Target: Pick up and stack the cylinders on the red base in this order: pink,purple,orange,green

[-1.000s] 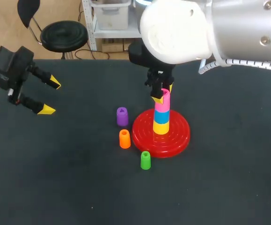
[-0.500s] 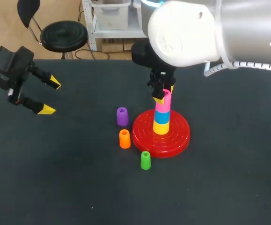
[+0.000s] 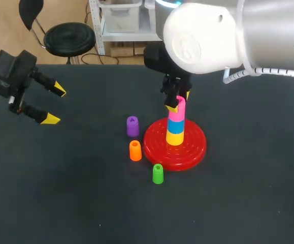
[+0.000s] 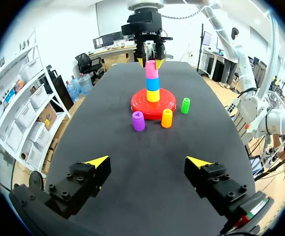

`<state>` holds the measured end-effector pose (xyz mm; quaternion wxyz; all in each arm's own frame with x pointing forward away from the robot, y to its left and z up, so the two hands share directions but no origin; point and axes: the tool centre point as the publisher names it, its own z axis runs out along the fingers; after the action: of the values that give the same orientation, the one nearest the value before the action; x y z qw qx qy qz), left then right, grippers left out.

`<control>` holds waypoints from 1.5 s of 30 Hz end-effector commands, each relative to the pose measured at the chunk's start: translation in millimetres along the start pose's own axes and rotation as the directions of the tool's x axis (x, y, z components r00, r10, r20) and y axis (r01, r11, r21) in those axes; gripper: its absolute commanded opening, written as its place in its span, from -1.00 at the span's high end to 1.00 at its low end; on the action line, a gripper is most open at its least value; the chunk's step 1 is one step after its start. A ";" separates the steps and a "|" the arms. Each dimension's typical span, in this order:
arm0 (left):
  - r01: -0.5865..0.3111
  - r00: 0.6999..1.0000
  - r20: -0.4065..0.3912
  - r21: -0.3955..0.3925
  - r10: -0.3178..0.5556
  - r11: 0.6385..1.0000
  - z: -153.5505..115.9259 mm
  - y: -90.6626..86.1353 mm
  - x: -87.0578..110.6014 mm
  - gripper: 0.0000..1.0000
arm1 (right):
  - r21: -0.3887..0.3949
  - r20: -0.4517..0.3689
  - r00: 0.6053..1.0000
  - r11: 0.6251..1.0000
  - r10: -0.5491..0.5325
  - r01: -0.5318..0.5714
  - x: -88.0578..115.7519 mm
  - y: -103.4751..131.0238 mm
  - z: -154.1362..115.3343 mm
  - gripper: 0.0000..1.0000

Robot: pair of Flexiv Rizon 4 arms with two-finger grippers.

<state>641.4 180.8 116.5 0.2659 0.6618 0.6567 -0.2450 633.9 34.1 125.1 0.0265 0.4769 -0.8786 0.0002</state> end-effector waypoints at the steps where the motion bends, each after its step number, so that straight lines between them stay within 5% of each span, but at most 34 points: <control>1: -0.001 1.000 0.000 -0.001 0.001 1.000 0.1 -0.6 0.5 -1.00 | 0.024 0.011 1.000 1.000 0.002 -0.003 1.7 2.5 -2.1 -1.00; 21: -0.001 1.000 0.000 -0.001 0.001 1.000 0.1 -0.6 0.5 -1.00 | 0.092 0.055 0.981 0.979 -0.185 0.179 -58.8 15.5 -22.5 -1.00; 45: -0.001 1.000 0.000 -0.001 0.001 1.000 0.1 -0.6 0.5 -1.00 | 0.027 0.055 0.966 0.968 -0.252 0.251 -92.3 31.2 19.5 -1.00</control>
<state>641.4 180.9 116.4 0.2659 0.6618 0.6568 -0.2450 654.8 124.1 106.7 -0.0059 0.5846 -0.8112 -0.0102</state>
